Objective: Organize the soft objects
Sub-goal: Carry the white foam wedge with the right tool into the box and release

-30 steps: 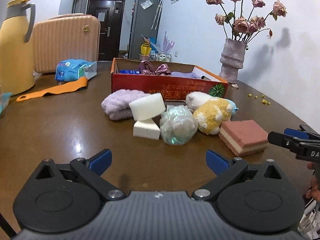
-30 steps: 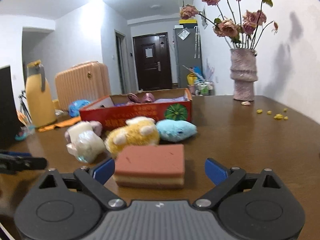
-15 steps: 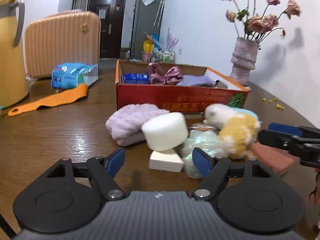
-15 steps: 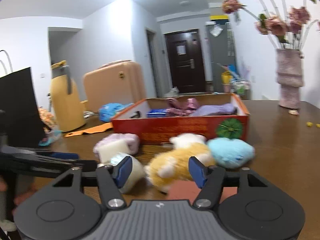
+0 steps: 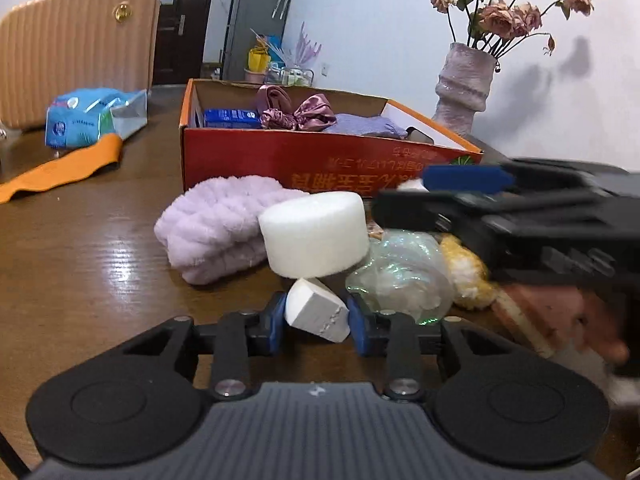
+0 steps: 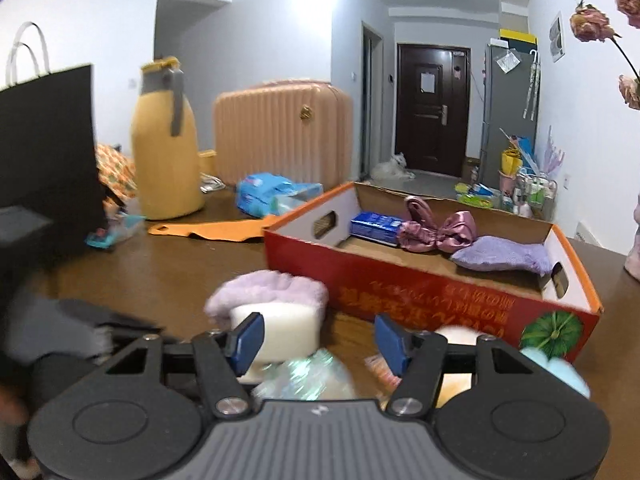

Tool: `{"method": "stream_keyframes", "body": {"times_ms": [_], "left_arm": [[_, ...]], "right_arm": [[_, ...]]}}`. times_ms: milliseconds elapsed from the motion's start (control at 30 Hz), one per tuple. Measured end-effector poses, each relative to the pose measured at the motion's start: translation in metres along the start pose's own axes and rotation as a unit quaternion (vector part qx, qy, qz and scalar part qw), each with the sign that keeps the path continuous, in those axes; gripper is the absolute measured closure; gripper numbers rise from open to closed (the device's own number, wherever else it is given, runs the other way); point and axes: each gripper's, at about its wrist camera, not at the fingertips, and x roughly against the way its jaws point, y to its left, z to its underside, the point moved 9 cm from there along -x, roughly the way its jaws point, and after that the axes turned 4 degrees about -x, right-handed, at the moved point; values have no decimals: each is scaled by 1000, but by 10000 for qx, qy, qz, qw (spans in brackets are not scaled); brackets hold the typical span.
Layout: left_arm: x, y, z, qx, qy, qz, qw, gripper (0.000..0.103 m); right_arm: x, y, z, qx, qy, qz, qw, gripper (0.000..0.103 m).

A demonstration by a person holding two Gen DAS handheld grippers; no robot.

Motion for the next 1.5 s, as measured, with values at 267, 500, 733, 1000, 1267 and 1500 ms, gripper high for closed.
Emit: {"method": "stream_keyframes", "body": {"times_ms": [267,500,733,1000,1267,1500], "left_arm": [[21,-16,12,-112,82,922,9956,70],[28,-27,12,-241,-47,1109,9935,70],[17,-11,18,-19,160,984,9950,70],[81,3,26,582,-369,512,9963,71],[155,-34,9,437,-1131,582,9909,71],[154,-61,-9,77,-1293,562,9900,71]], "right_arm": [[-43,-39,18,82,1080,266,9938,62],[-66,-52,22,74,1596,357,9865,74],[-64,-44,23,185,1734,389,9839,88],[34,-41,-22,-580,161,198,9980,87],[132,-23,5,-562,-289,-250,9977,87],[155,-23,31,-639,-243,-459,9966,87]]}}
